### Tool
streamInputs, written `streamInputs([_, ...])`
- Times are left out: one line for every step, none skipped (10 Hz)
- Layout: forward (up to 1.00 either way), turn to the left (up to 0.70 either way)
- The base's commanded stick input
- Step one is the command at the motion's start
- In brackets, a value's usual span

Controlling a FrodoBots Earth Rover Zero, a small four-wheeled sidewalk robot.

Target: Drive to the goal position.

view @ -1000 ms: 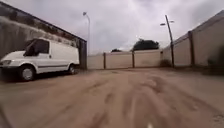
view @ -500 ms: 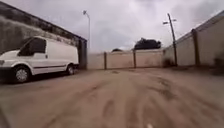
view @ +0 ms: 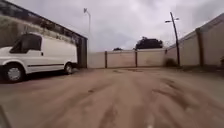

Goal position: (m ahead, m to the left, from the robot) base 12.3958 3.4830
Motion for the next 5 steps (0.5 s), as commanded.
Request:
streamInputs([0.85,-0.34])
streamInputs([0.85,-0.34])
streamInputs([0.85,-0.34])
streamInputs([0.85,-0.13])
streamInputs([0.85,0.0])
